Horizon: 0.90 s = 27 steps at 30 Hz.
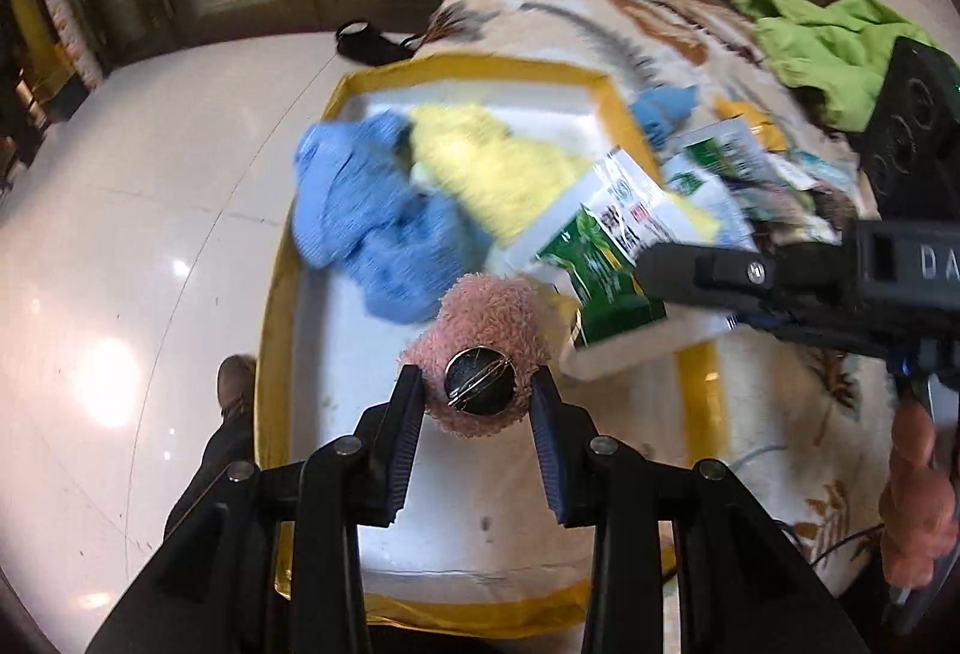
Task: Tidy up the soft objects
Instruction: 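Carry the pink ball and green packet into the tray and release both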
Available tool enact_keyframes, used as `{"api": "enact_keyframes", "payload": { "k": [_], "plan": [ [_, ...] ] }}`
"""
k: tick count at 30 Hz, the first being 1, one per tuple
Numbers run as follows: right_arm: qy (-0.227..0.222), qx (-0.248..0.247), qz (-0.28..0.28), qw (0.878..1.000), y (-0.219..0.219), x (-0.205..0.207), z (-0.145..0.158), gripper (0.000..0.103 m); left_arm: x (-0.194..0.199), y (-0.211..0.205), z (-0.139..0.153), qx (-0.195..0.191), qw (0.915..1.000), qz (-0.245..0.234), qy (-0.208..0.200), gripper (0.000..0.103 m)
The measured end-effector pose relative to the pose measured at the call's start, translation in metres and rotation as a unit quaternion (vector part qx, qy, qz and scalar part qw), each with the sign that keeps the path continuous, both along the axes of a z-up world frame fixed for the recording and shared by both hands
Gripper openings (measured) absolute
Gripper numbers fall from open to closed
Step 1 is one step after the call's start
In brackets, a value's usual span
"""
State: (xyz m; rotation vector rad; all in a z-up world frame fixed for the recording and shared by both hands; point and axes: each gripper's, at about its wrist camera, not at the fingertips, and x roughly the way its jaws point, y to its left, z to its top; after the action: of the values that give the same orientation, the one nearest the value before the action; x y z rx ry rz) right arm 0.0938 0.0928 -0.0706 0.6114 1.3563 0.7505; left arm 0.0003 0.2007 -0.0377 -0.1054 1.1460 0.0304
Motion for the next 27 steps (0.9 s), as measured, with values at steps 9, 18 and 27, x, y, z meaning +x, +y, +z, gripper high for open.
{"api": "enact_keyframes", "payload": {
  "k": [9, 18, 27],
  "plan": [
    [0.014, -0.057, 0.014, 0.998, 0.015, 0.0, -0.03, 0.02, 0.005, 0.008, -0.013, -0.006, 0.9994, 0.033, 0.012, 0.057],
    [-0.039, -0.075, 0.012, 0.996, 0.001, -0.01, -0.003, 0.042, 0.0, 0.001, 0.0, 0.014, 0.9994, 0.031, -0.008, 0.064],
    [-0.043, -0.052, -0.014, 0.998, -0.032, -0.016, 0.01, 0.042, -0.001, -0.023, 0.017, 0.042, 0.9985, 0.009, -0.033, 0.064]
  ]
}}
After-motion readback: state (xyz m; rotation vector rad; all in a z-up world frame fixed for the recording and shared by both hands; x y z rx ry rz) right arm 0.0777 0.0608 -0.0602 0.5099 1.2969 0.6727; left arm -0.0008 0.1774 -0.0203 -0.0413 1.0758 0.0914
